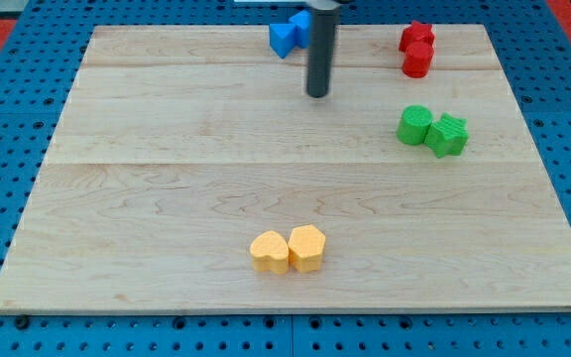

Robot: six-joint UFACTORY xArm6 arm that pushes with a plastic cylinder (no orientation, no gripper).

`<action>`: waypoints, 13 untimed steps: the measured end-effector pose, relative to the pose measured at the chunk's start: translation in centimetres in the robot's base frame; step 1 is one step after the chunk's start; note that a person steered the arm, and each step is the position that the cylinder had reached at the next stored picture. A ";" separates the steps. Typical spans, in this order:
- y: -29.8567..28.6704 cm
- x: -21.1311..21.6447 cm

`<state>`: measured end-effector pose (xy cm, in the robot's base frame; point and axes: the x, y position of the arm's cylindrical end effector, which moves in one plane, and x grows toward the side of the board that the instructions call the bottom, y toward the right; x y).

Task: Slide the blue blocks slightly to the left

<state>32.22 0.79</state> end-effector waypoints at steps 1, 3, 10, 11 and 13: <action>-6.5 -2.0; -15.2 -9.2; -9.9 -7.9; -7.0 -1.9; 1.4 -2.2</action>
<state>30.06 2.24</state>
